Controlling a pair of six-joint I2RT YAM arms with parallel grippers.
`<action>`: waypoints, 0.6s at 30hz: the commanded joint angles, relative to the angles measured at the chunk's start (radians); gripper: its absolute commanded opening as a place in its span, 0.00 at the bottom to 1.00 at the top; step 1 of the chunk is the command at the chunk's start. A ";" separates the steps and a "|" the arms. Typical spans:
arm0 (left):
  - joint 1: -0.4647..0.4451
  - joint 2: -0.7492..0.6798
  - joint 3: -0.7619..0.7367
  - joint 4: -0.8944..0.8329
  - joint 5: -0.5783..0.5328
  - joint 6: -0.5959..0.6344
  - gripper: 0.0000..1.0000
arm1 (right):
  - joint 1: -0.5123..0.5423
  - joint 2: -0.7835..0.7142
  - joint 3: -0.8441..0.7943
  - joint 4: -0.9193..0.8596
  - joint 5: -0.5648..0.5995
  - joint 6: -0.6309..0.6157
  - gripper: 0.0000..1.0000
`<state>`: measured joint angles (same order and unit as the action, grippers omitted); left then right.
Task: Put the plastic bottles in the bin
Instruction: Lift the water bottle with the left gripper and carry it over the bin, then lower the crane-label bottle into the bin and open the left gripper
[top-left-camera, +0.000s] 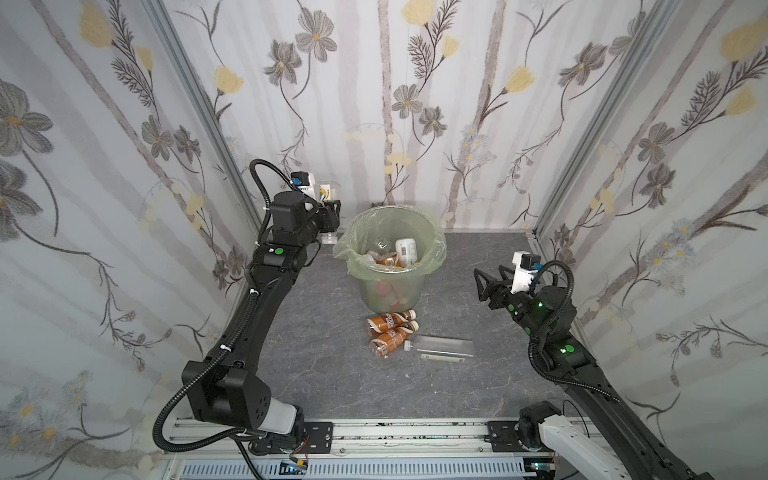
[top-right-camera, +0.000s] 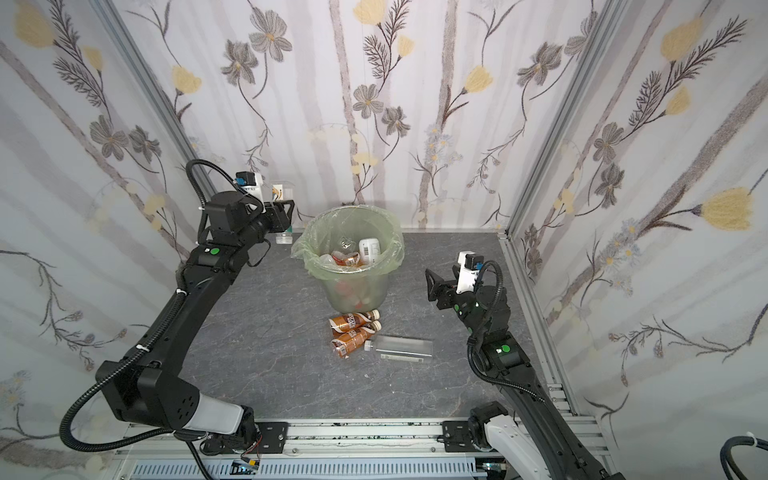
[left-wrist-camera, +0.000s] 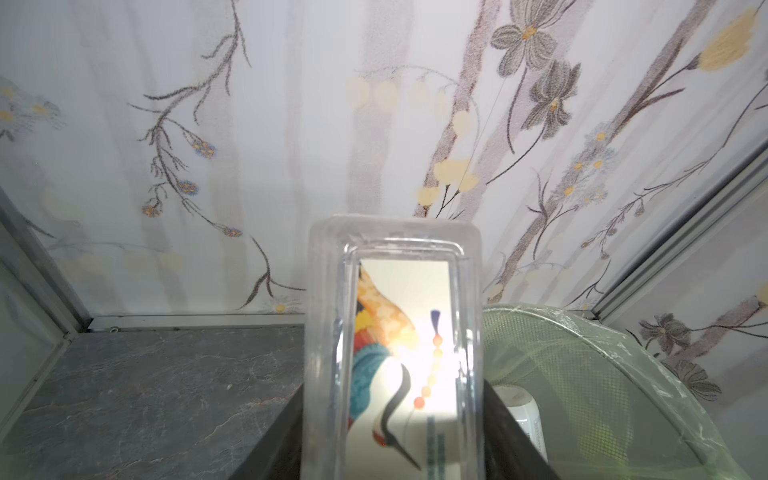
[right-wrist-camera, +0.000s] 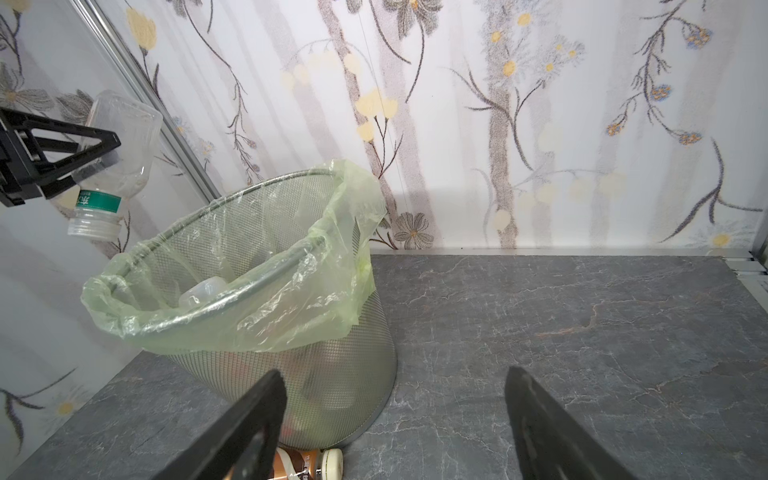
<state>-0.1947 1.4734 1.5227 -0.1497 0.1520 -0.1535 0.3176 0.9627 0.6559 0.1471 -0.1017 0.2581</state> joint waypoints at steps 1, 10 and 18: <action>-0.031 0.021 0.046 0.015 0.051 0.090 0.47 | 0.002 0.001 -0.007 -0.006 -0.044 -0.023 0.83; -0.161 0.129 0.161 0.016 0.070 0.304 0.47 | 0.008 -0.008 -0.004 -0.003 -0.098 -0.036 0.83; -0.189 0.212 0.184 0.018 0.073 0.394 0.53 | 0.012 -0.022 -0.002 -0.010 -0.102 -0.045 0.83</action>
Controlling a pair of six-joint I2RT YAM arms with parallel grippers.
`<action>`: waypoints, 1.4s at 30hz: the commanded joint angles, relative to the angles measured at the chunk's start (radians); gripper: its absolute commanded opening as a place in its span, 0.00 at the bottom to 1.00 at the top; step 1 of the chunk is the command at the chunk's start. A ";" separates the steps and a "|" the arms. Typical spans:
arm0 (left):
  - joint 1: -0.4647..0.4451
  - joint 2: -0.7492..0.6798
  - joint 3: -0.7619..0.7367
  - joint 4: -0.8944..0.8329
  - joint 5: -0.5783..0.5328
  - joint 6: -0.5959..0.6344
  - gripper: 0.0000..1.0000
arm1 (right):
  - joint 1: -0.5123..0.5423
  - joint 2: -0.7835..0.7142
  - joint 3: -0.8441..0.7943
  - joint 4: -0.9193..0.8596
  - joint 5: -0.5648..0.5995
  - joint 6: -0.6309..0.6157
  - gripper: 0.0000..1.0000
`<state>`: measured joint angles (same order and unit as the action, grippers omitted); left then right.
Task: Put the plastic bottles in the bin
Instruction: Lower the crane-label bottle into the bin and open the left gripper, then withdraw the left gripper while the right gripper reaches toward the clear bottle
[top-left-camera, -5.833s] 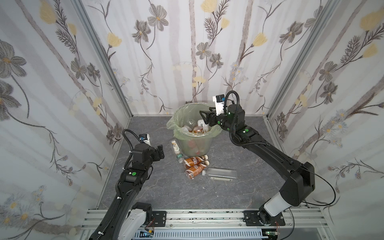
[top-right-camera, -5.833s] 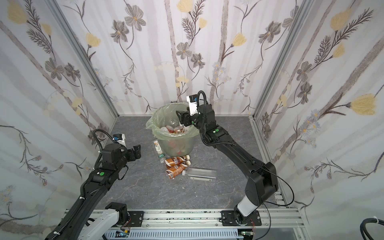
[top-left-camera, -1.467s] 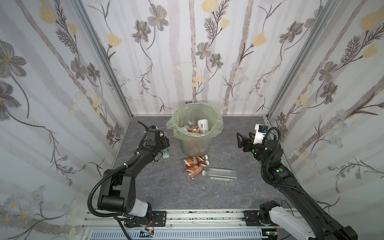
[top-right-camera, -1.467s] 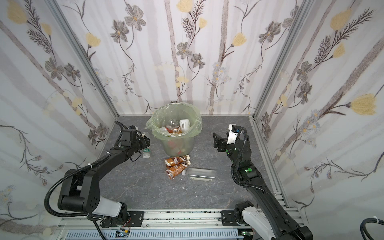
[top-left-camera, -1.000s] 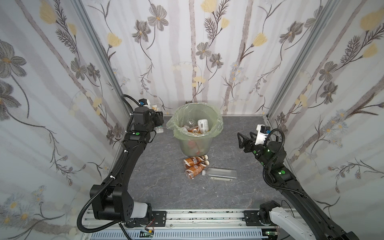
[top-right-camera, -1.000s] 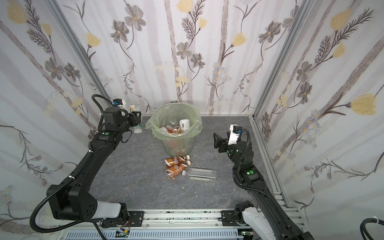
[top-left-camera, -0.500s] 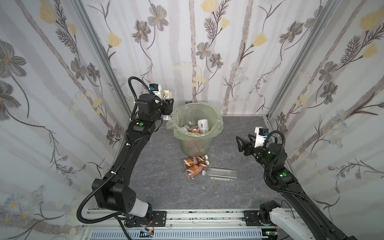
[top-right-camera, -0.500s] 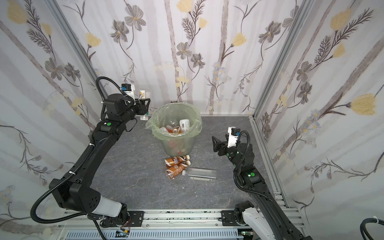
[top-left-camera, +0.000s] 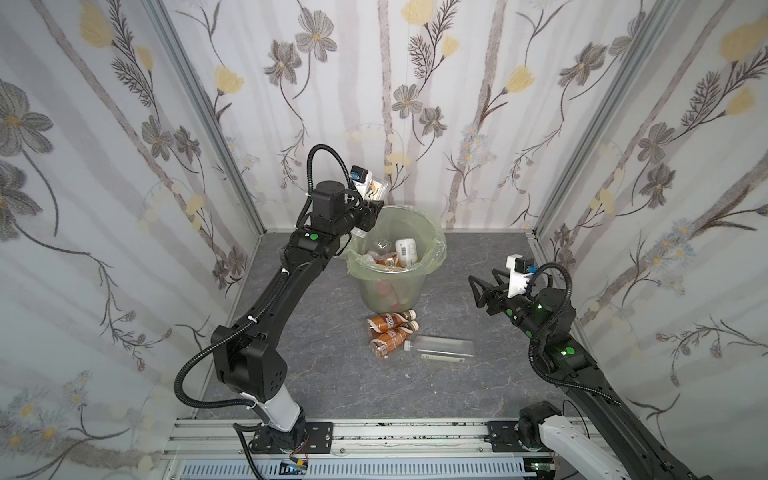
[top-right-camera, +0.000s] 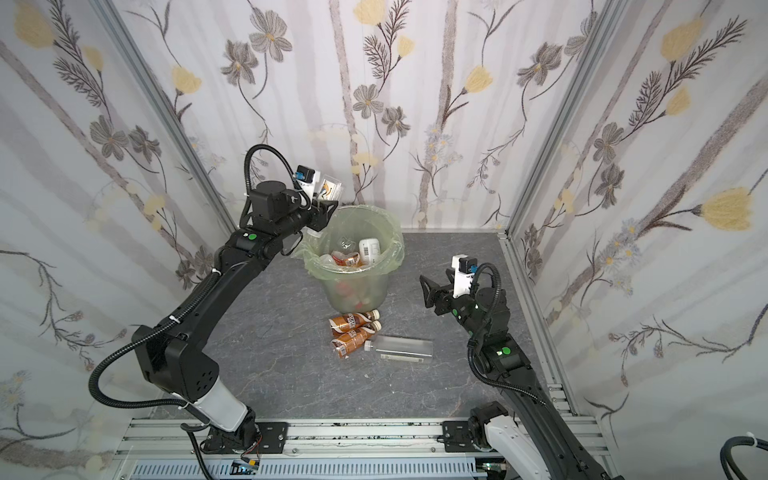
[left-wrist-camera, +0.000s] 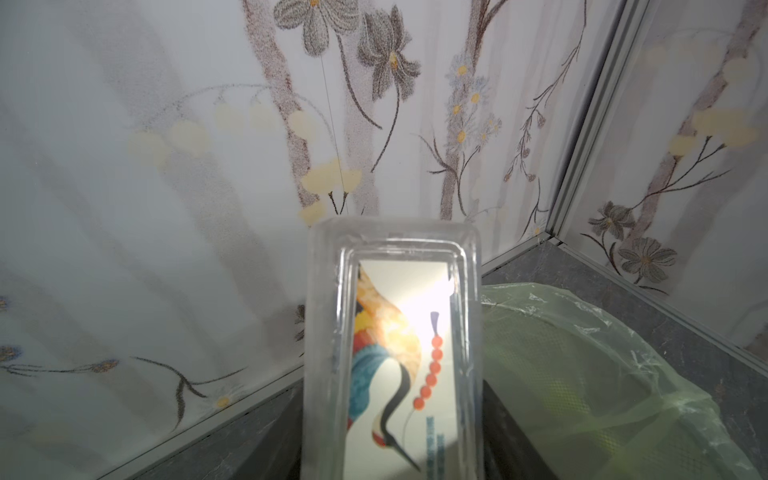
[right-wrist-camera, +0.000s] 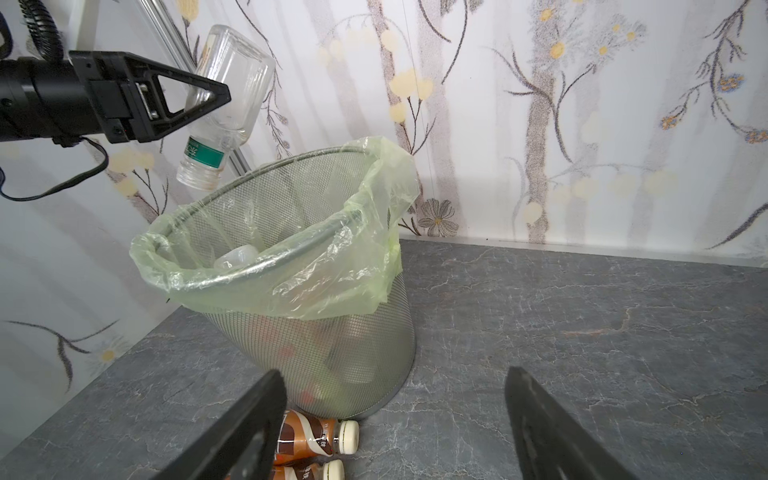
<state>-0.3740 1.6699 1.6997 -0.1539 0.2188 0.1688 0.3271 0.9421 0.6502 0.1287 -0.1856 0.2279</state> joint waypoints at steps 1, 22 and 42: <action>-0.013 0.024 0.006 0.022 0.004 0.087 0.53 | 0.003 -0.001 0.003 0.009 -0.020 -0.015 0.83; -0.060 0.133 0.011 0.031 -0.146 0.354 0.57 | 0.012 0.015 0.002 0.018 -0.017 -0.023 0.83; -0.057 0.024 -0.021 0.038 -0.142 0.158 0.82 | 0.025 0.029 0.029 -0.024 -0.023 -0.049 0.83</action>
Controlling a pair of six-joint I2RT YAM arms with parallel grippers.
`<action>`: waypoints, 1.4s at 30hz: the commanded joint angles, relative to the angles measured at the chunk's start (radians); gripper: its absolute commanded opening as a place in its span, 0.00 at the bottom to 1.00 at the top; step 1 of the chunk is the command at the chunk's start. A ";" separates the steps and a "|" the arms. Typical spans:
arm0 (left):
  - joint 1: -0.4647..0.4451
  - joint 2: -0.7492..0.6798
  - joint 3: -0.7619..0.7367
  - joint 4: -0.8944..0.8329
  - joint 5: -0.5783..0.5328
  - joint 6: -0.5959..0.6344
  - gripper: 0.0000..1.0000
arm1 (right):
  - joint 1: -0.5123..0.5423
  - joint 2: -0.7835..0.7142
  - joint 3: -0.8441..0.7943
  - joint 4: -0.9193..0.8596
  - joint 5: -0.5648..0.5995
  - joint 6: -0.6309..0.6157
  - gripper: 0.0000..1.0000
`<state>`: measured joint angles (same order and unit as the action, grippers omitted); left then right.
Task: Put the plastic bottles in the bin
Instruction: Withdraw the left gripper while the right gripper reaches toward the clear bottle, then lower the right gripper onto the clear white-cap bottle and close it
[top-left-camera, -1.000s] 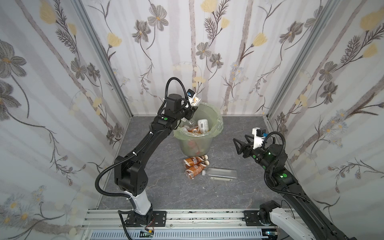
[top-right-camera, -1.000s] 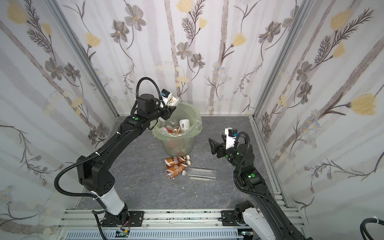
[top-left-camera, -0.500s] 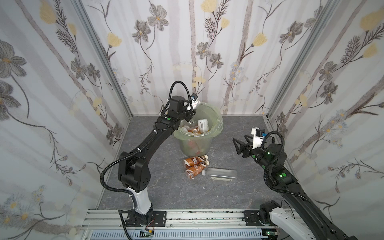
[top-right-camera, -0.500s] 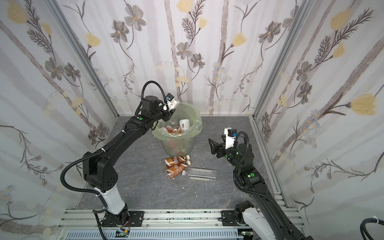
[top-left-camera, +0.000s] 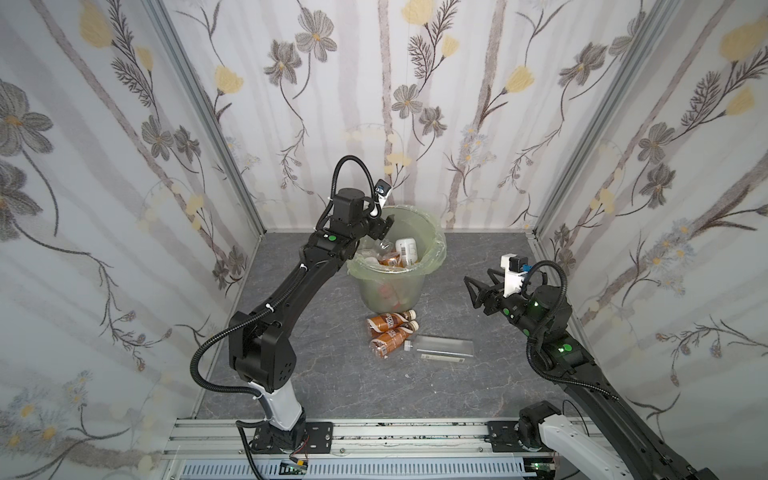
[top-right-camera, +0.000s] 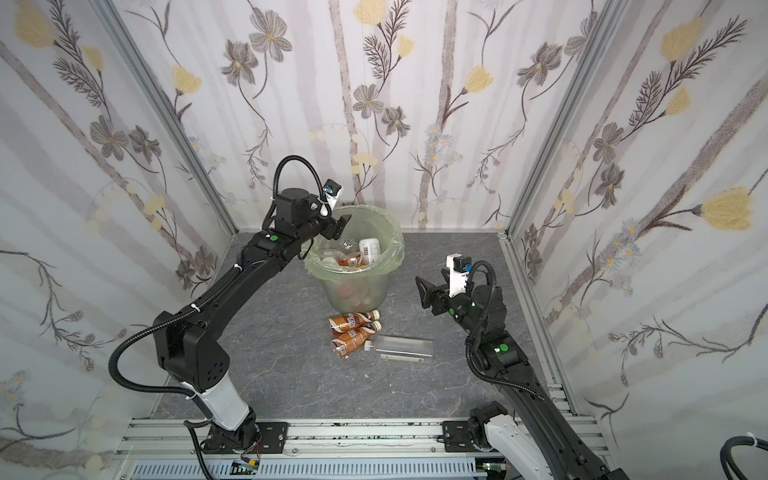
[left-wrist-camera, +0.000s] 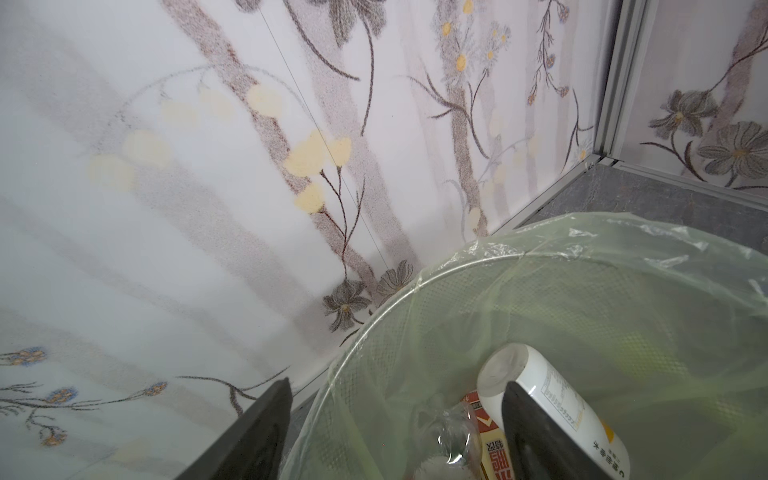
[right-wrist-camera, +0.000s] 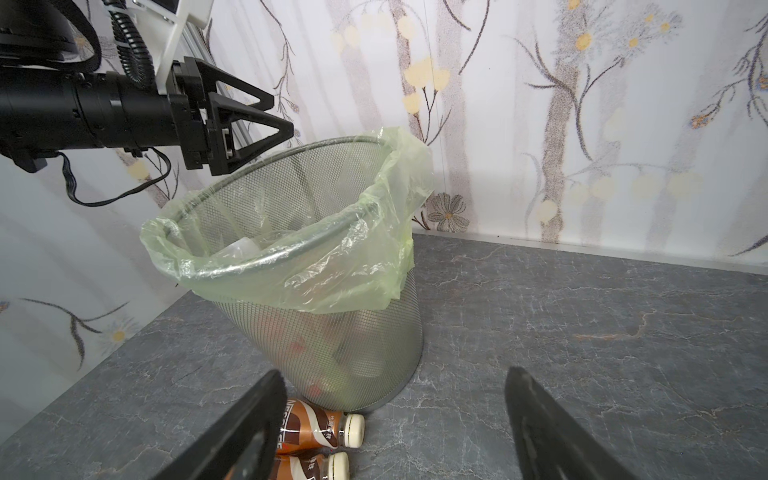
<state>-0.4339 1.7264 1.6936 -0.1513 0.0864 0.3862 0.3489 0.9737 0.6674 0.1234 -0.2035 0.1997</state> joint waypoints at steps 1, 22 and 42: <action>0.003 -0.049 -0.027 0.035 -0.016 -0.075 0.83 | 0.004 -0.004 0.014 -0.025 -0.006 -0.027 0.83; 0.249 -0.677 -0.732 -0.004 -0.026 -0.444 1.00 | 0.216 0.116 0.114 -0.405 -0.050 -0.164 0.82; 0.297 -0.797 -0.983 -0.037 -0.035 -0.588 1.00 | 0.388 0.487 0.175 -0.516 0.032 -0.293 0.82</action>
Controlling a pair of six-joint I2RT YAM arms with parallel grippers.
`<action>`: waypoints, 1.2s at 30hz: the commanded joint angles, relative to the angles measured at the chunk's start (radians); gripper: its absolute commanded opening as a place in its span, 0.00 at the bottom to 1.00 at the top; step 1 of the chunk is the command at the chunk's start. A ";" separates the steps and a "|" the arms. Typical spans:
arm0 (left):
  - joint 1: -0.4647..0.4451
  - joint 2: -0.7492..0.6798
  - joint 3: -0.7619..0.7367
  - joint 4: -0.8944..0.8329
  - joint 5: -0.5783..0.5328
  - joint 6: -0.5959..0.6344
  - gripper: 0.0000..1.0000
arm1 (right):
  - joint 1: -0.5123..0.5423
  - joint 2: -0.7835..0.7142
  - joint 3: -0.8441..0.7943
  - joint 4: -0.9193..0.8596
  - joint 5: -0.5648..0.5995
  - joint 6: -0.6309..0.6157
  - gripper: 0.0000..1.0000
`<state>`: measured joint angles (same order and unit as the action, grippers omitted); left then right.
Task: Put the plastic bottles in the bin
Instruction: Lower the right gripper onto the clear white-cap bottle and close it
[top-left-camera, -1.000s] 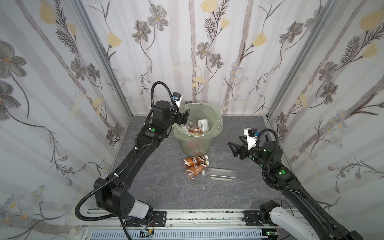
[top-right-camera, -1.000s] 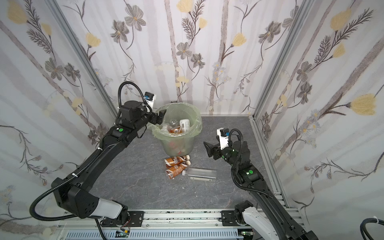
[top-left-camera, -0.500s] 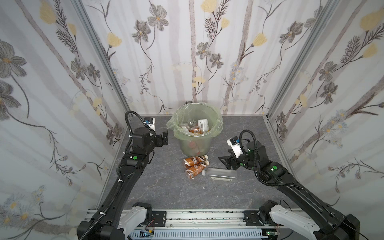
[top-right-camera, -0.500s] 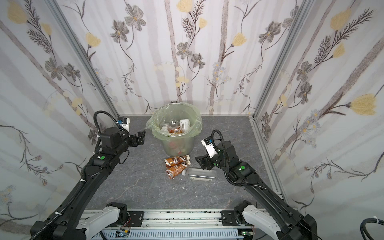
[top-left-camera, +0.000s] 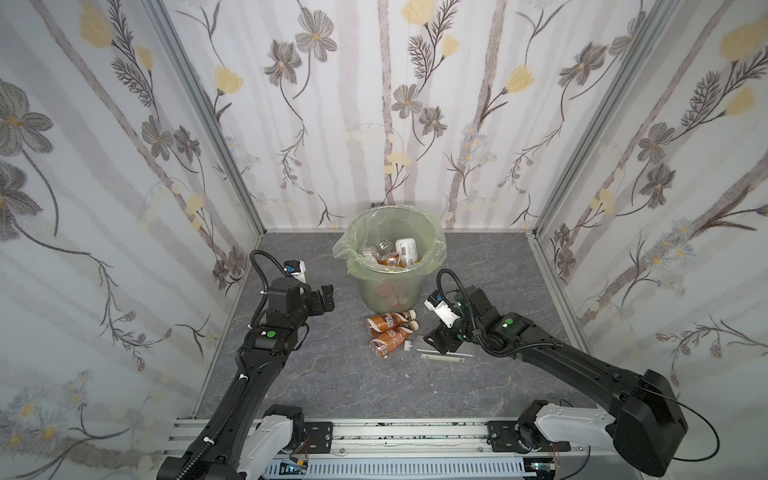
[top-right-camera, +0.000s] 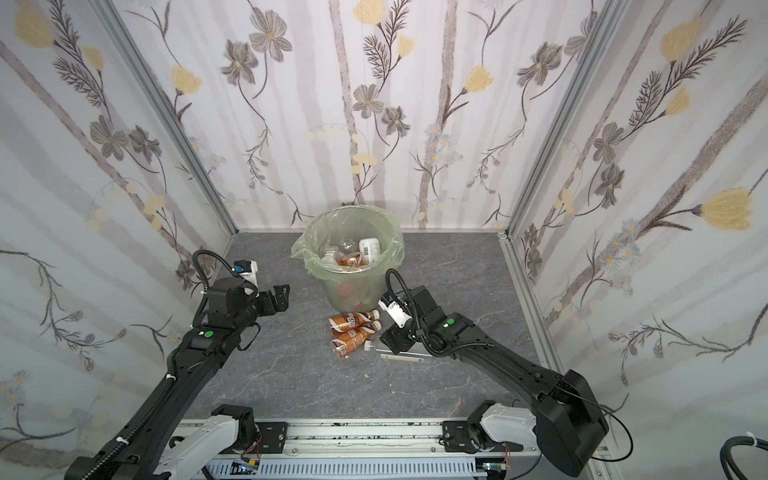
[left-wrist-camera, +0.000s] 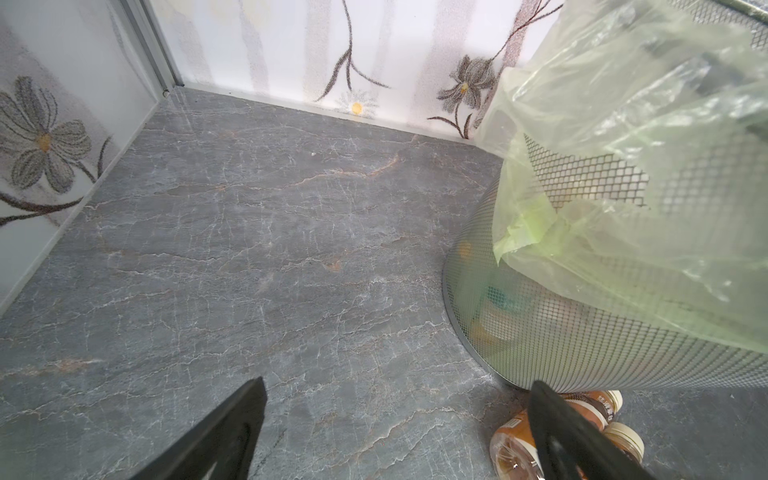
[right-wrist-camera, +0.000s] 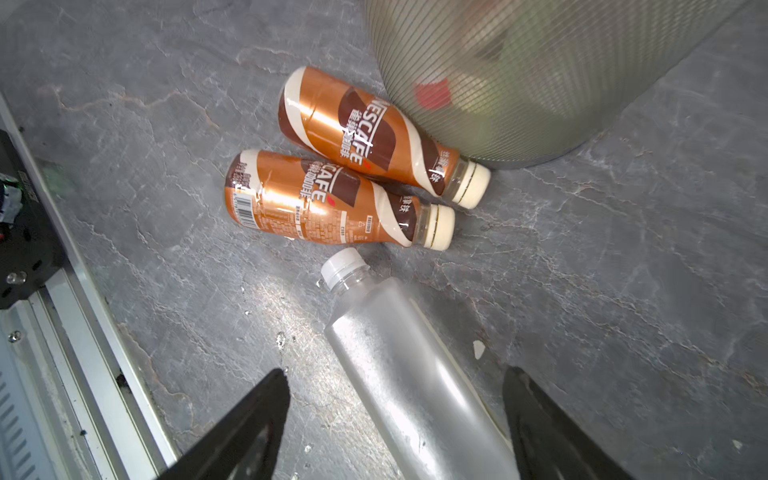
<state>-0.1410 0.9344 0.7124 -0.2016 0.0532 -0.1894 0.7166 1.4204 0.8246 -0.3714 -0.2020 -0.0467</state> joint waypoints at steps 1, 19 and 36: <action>0.005 -0.005 -0.002 0.014 0.000 -0.013 1.00 | 0.035 0.066 0.022 -0.030 0.039 -0.055 0.82; 0.021 -0.006 0.013 0.013 0.013 -0.025 1.00 | 0.096 0.321 0.106 -0.089 0.158 -0.138 0.82; 0.032 -0.030 0.015 0.011 0.021 -0.026 1.00 | 0.165 0.385 0.166 -0.152 0.127 -0.188 0.60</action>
<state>-0.1123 0.9081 0.7189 -0.2001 0.0723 -0.2096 0.8772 1.8080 0.9760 -0.5133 -0.0475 -0.2043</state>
